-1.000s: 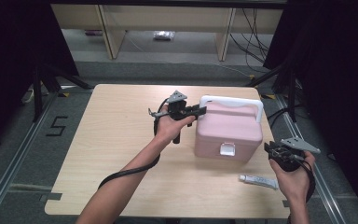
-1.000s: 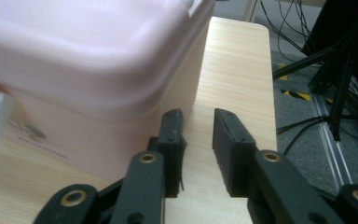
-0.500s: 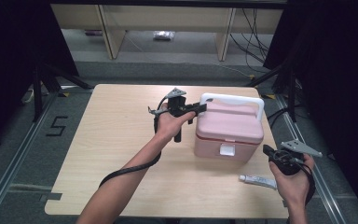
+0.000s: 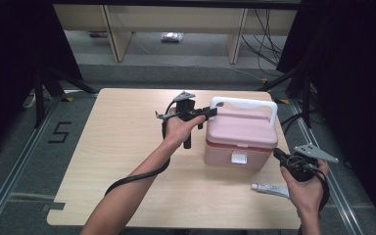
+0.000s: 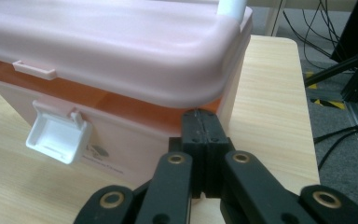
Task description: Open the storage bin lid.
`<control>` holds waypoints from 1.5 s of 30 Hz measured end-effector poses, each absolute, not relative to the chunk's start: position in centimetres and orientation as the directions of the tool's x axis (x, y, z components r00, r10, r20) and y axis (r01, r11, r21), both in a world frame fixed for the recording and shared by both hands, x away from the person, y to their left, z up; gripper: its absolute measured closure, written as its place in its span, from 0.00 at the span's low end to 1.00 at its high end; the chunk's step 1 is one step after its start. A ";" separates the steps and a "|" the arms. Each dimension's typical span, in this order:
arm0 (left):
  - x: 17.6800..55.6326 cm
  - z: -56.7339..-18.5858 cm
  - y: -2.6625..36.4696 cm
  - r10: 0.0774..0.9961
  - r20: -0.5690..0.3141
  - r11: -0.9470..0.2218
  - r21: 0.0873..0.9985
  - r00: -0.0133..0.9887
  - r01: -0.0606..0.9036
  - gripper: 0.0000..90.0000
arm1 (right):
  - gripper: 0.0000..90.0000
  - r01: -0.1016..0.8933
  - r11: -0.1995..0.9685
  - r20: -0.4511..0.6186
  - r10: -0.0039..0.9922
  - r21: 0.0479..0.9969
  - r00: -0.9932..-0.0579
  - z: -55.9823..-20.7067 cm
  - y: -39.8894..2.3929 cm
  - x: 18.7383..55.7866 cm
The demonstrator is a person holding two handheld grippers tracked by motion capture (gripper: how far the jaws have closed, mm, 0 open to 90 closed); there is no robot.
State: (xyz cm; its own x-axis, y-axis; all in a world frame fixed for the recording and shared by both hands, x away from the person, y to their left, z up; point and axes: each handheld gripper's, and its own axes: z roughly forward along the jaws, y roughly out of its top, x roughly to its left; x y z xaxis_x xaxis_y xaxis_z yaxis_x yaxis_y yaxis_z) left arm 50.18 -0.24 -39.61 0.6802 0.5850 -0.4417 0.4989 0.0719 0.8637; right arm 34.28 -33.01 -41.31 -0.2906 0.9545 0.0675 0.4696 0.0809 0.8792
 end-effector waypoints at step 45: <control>41.6 -39.4 3.7 0.493 -0.180 -0.040 0.973 0.851 0.229 0.99 | 1.00 0.411 0.027 0.083 0.965 0.911 -0.247 -39.9 -32.1 34.6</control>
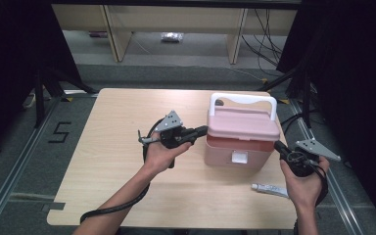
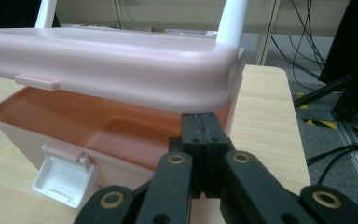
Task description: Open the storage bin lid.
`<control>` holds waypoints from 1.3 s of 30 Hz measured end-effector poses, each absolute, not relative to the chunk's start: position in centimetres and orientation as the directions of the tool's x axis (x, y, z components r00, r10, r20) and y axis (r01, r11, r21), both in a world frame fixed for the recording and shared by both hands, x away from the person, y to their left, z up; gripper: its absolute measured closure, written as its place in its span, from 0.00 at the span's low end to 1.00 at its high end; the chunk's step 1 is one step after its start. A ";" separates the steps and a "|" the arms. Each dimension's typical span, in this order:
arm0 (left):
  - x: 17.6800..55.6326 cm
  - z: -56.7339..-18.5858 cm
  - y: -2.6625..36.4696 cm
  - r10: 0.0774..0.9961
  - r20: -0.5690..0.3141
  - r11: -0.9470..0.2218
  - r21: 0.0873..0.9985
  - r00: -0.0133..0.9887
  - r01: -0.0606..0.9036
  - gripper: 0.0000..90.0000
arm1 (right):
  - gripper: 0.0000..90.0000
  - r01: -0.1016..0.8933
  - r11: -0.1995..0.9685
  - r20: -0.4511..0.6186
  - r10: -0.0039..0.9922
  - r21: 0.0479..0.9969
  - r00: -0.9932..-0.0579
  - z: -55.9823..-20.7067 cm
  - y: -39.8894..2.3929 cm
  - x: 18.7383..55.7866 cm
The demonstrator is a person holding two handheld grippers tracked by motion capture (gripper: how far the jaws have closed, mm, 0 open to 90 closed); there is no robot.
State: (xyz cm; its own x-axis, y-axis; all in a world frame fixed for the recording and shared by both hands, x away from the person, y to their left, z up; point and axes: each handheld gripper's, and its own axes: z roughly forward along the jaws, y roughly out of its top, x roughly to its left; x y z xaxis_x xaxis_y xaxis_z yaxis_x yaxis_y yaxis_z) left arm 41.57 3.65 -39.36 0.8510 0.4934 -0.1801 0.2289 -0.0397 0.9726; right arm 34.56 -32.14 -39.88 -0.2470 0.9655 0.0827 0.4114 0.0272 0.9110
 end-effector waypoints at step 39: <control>39.2 -42.7 0.7 0.404 -0.048 -0.129 0.986 0.913 0.108 0.99 | 1.00 0.359 0.043 0.049 0.968 0.932 -0.245 -38.3 -31.9 35.2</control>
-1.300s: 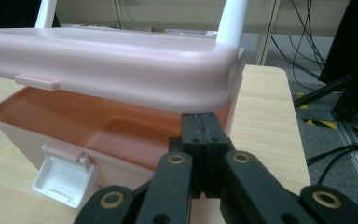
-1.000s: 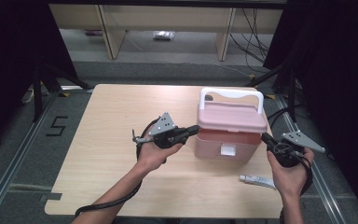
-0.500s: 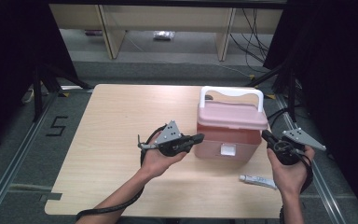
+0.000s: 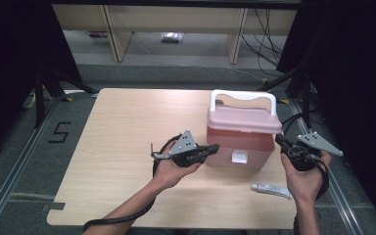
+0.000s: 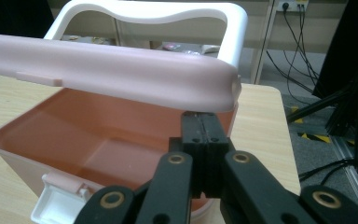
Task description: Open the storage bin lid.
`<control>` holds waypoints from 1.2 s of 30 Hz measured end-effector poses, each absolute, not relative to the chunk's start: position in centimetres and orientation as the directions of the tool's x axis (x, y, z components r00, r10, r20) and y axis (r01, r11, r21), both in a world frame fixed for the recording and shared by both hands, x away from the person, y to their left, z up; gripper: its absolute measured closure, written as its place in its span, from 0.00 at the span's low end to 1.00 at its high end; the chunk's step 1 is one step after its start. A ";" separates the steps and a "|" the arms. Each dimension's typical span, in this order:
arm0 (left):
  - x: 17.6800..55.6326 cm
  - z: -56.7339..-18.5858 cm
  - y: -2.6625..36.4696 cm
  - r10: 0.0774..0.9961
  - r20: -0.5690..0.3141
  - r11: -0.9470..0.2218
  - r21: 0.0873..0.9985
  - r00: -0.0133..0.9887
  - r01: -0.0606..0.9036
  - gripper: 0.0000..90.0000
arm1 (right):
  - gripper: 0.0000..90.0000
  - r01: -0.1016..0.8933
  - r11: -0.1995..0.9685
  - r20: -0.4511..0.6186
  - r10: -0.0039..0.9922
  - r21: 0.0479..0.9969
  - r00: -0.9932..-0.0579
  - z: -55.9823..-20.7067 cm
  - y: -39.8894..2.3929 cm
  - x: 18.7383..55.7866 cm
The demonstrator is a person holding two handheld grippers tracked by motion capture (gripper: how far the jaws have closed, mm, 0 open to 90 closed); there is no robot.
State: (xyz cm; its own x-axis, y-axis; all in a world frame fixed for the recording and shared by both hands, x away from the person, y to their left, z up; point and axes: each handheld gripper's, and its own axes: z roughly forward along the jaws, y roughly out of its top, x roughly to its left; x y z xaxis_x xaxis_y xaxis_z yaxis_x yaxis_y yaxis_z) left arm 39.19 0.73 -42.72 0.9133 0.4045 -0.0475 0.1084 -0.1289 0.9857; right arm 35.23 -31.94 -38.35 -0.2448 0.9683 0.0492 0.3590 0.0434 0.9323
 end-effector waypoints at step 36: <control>39.3 -43.8 -1.6 0.381 -0.039 -0.131 0.987 0.924 0.096 0.99 | 1.00 0.314 0.057 0.025 0.968 0.948 -0.251 -37.4 -31.8 36.2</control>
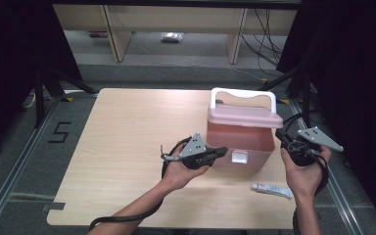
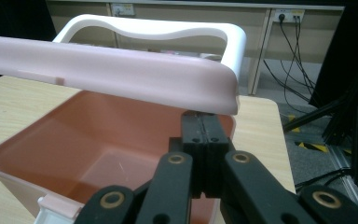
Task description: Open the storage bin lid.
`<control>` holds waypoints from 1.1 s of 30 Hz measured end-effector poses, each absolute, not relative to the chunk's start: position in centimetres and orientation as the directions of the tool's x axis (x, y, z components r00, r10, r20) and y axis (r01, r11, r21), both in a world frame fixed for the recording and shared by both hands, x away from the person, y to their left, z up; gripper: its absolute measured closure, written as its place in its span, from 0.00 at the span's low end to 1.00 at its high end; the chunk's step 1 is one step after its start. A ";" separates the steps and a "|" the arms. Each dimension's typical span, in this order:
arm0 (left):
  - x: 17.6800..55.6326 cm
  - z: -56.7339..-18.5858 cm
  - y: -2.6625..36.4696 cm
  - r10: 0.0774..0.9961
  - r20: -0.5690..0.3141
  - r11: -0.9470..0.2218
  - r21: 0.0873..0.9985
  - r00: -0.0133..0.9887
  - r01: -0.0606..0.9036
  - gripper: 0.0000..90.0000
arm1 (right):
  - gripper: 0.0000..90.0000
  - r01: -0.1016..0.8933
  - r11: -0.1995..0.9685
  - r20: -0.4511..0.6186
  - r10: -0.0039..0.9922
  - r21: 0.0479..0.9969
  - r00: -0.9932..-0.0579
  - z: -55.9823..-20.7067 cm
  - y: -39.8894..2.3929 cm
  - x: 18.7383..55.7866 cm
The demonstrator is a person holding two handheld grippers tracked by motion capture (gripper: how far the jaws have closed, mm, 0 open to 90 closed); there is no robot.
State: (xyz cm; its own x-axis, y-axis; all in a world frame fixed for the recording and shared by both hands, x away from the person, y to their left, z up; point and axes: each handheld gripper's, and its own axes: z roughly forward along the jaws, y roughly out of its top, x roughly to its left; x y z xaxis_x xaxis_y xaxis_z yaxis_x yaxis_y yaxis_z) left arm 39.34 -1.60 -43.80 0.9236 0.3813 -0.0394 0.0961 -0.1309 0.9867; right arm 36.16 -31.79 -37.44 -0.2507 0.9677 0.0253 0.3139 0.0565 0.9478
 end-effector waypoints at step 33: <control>40.5 -46.2 -5.1 0.342 -0.025 -0.170 0.981 0.939 0.088 0.99 | 1.00 0.298 0.071 0.007 0.967 0.952 -0.253 -36.6 -31.4 36.8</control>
